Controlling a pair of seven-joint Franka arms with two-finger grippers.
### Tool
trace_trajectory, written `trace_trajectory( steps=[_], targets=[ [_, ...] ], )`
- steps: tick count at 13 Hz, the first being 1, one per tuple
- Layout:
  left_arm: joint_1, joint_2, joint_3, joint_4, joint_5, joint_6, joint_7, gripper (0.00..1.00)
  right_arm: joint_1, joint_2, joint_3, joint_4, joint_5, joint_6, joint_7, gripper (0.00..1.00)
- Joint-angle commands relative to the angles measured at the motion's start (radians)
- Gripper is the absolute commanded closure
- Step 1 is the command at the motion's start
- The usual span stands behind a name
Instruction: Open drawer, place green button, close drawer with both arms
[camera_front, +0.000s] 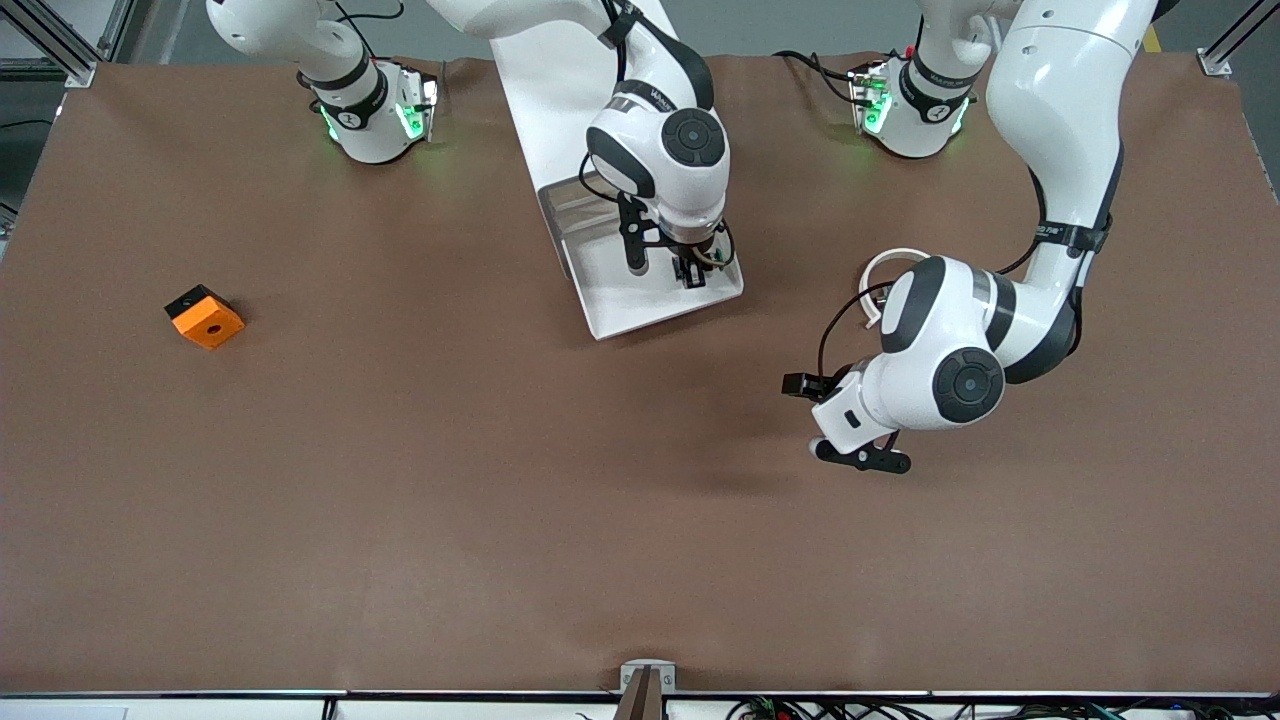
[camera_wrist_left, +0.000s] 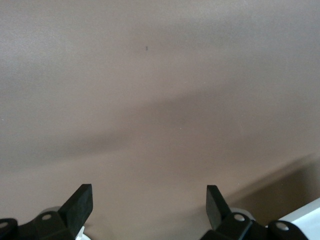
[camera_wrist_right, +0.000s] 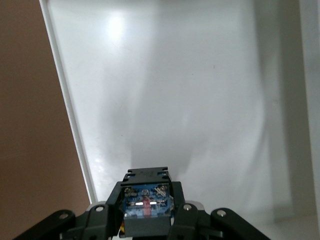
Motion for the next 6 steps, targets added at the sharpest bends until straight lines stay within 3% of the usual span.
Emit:
trace_trajectory(
  steps=[1,6],
  targets=[
    [-0.006,0.014,0.003,0.012,0.014,0.006,-0.043,0.00,0.022,0.013,-0.009,0.017,0.013,-0.014,0.018,1.00],
    [-0.017,0.017,0.003,0.018,0.017,0.006,-0.096,0.00,0.032,0.034,-0.009,0.015,0.013,-0.014,0.014,1.00]
  ],
)
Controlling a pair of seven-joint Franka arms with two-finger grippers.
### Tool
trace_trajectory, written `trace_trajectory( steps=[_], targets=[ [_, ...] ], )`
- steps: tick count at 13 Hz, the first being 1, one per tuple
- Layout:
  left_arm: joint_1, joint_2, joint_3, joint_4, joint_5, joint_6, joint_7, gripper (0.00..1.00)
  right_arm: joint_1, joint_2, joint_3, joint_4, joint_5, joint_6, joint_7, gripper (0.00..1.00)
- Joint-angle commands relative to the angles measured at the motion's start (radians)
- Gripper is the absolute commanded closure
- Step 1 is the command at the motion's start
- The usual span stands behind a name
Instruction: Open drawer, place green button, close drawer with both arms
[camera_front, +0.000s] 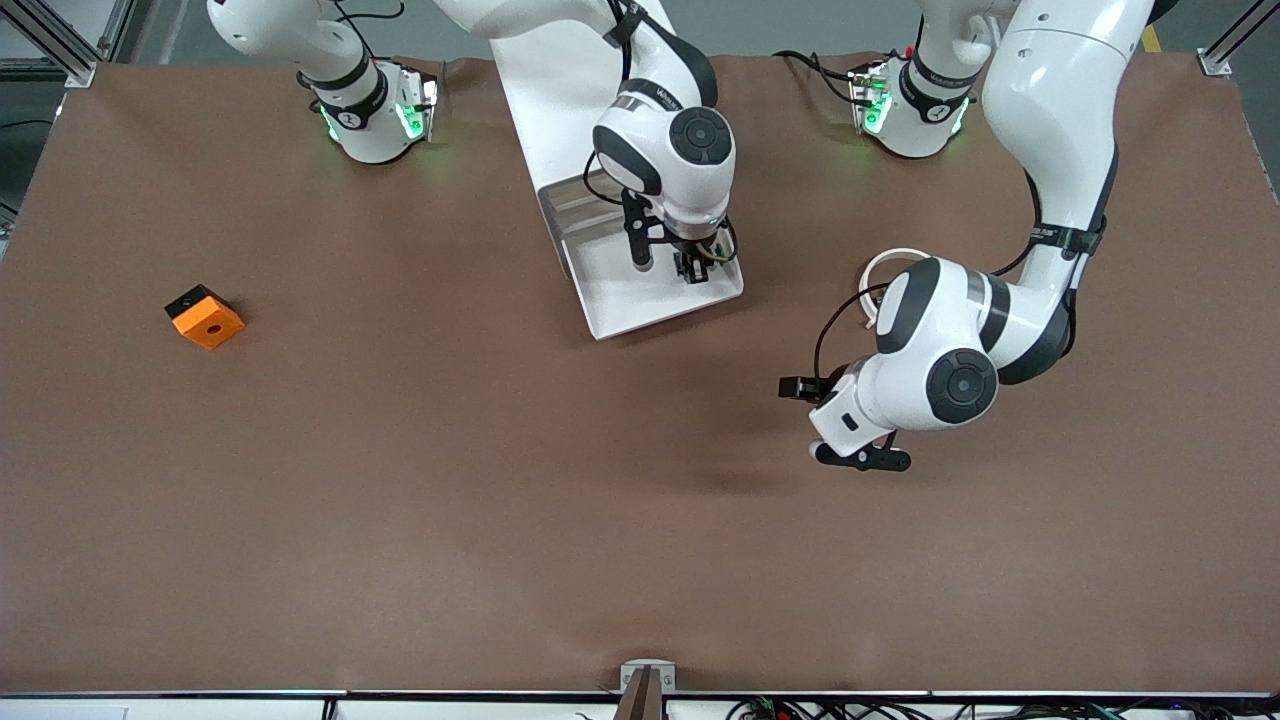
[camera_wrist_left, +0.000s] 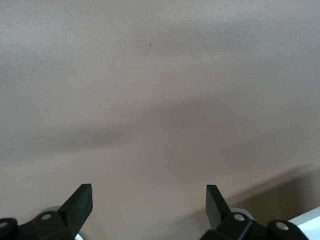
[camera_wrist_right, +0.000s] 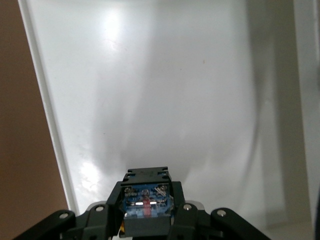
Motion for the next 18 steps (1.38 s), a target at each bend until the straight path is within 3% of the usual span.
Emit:
trace_trajectory(
  steps=[1,10,11,12,13,16,18],
  targets=[
    [-0.006,0.009,0.001,0.017,0.015,0.005,-0.021,0.00,0.014,0.019,-0.009,0.018,0.013,-0.009,0.011,1.00],
    [-0.011,0.015,0.001,0.017,0.015,0.022,-0.067,0.00,0.011,0.022,-0.010,0.018,0.010,-0.063,-0.039,1.00],
    [-0.011,0.015,0.001,0.017,0.015,0.023,-0.067,0.00,-0.003,0.022,-0.009,0.018,0.010,-0.064,-0.076,0.71],
    [-0.011,0.017,0.001,0.017,0.015,0.023,-0.069,0.00,0.000,0.019,-0.009,0.021,0.014,-0.066,-0.154,0.21],
    [-0.011,0.017,0.001,0.017,0.015,0.023,-0.069,0.00,-0.004,0.017,-0.010,0.022,0.019,-0.068,-0.174,0.00],
    [-0.018,0.017,0.001,0.017,0.017,0.028,-0.069,0.00,-0.033,0.010,-0.010,0.065,0.019,-0.112,-0.251,0.00],
    [-0.020,0.017,0.001,0.016,0.014,0.046,-0.072,0.00,-0.078,0.010,-0.009,0.151,0.022,-0.252,-0.384,0.00]
  ],
)
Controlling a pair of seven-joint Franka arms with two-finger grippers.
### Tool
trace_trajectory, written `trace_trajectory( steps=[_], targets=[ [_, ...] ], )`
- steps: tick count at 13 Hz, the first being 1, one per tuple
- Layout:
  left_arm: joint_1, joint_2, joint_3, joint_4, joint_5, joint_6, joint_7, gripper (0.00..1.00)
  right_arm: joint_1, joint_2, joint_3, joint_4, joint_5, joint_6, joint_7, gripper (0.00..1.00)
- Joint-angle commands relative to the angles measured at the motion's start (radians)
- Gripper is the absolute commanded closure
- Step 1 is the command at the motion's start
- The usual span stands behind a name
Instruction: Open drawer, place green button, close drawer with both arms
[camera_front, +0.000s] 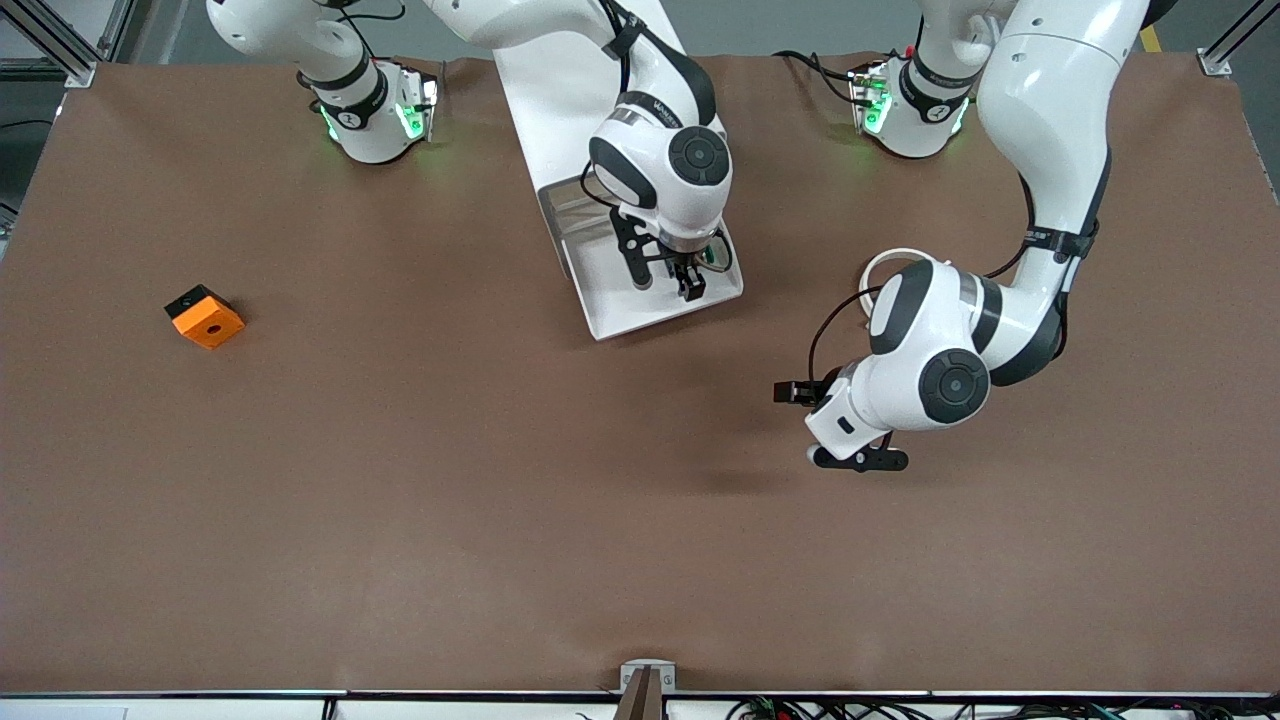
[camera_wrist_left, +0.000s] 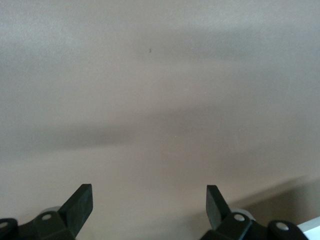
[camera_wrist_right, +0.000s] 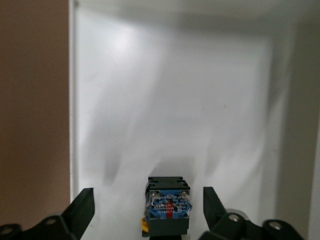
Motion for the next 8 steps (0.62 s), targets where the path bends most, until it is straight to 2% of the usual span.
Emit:
trace_trajectory(
  steps=[1,6,8],
  targets=[
    [-0.019,0.007,0.002,0.015,0.017,0.013,-0.043,0.00,-0.068,-0.005,0.008,0.123,0.026,-0.187,-0.203,0.00],
    [-0.078,0.047,0.002,0.001,0.017,0.115,-0.222,0.00,-0.239,-0.020,0.010,0.249,0.059,-0.450,-0.681,0.00],
    [-0.121,0.059,0.004,-0.003,0.018,0.155,-0.338,0.00,-0.308,-0.039,0.010,0.264,0.064,-0.498,-0.836,0.00]
  ],
)
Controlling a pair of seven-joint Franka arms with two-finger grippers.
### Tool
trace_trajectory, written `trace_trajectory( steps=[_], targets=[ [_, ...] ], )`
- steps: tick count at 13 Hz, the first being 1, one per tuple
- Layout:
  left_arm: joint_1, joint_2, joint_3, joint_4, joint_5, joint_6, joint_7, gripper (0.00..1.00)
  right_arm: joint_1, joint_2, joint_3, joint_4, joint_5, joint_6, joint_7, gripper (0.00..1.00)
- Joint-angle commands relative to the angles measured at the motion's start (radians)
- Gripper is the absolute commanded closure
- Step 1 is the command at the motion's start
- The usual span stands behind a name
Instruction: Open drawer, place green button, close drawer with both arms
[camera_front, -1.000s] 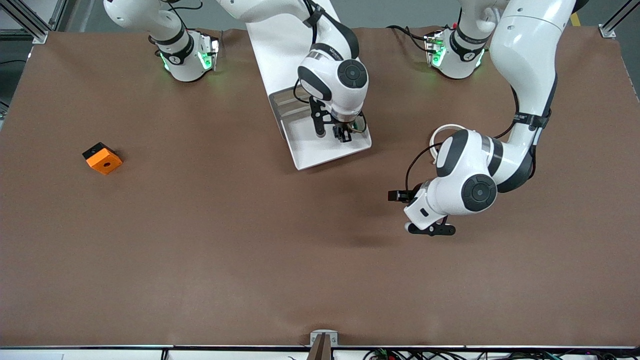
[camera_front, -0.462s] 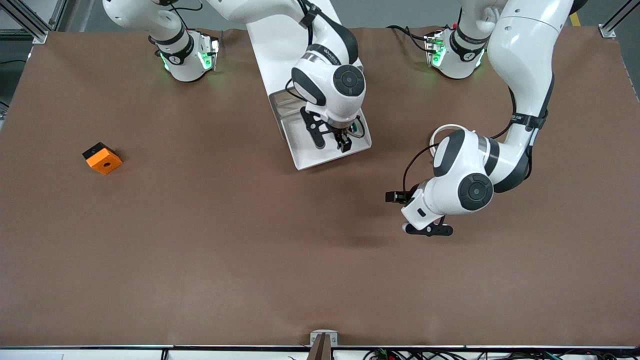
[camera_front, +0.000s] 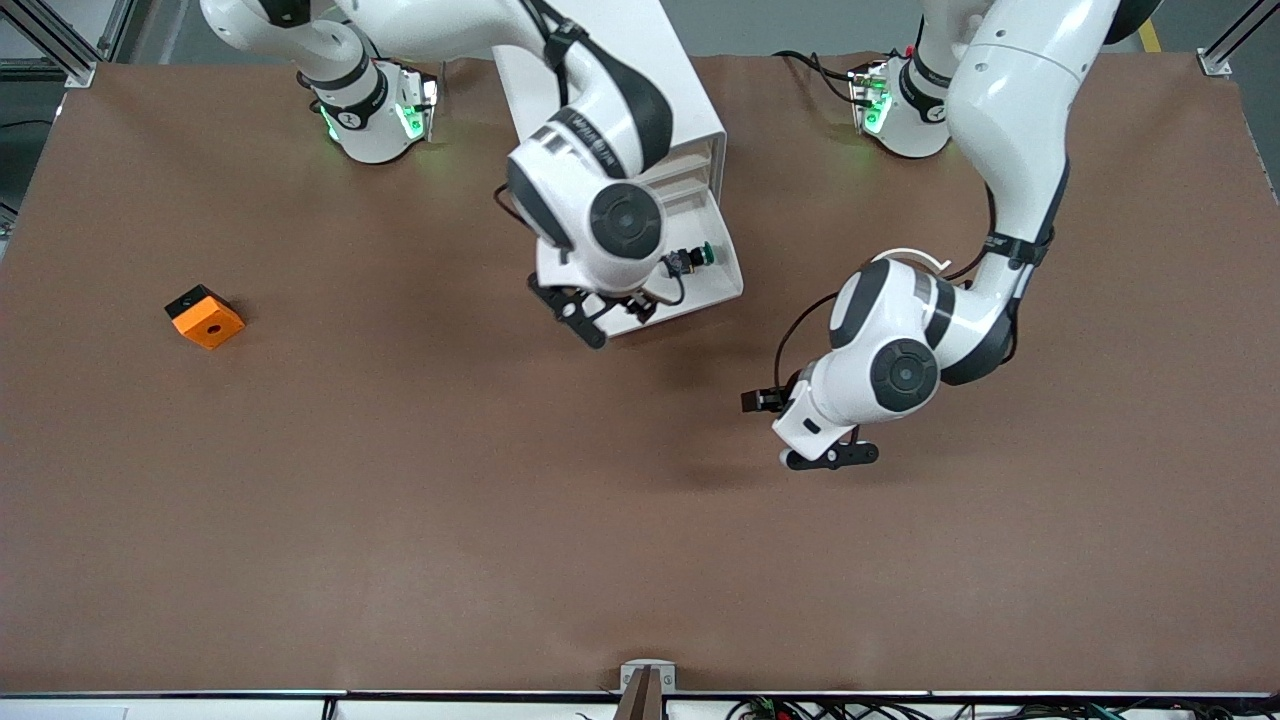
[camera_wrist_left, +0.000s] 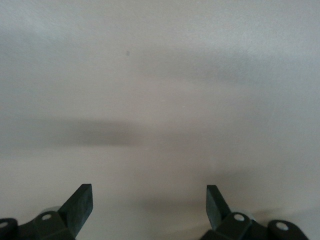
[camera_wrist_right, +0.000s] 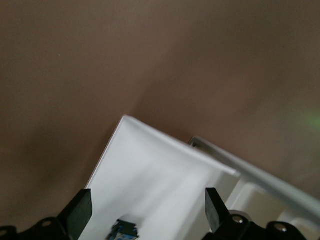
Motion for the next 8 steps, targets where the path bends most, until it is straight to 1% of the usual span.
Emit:
trace_trajectory(
  steps=[1,3,4,5,6,7,8],
  targets=[
    [-0.066,0.010,0.005,0.000,0.018,0.037,-0.169,0.00,-0.096,-0.040,0.013,0.022,0.021,-0.062,-0.217,0.00],
    [-0.124,0.011,0.008,0.000,0.020,0.037,-0.258,0.00,-0.162,-0.057,0.002,0.022,0.010,-0.108,-0.397,0.00],
    [-0.142,0.020,0.008,0.000,0.052,0.037,-0.295,0.00,-0.202,-0.069,0.002,0.022,-0.014,-0.119,-0.498,0.00],
    [-0.155,0.025,0.005,0.000,0.099,0.043,-0.339,0.00,-0.222,-0.095,0.002,0.022,-0.057,-0.119,-0.590,0.00],
    [-0.173,0.033,0.005,-0.001,0.122,0.063,-0.384,0.00,-0.245,-0.112,0.002,0.022,-0.107,-0.119,-0.683,0.00],
    [-0.190,0.034,0.005,-0.001,0.125,0.067,-0.411,0.00,-0.282,-0.116,0.003,0.022,-0.140,-0.121,-0.768,0.00],
    [-0.202,0.039,0.005,-0.001,0.125,0.072,-0.418,0.00,-0.313,-0.130,0.002,0.022,-0.151,-0.121,-0.845,0.00]
  ],
)
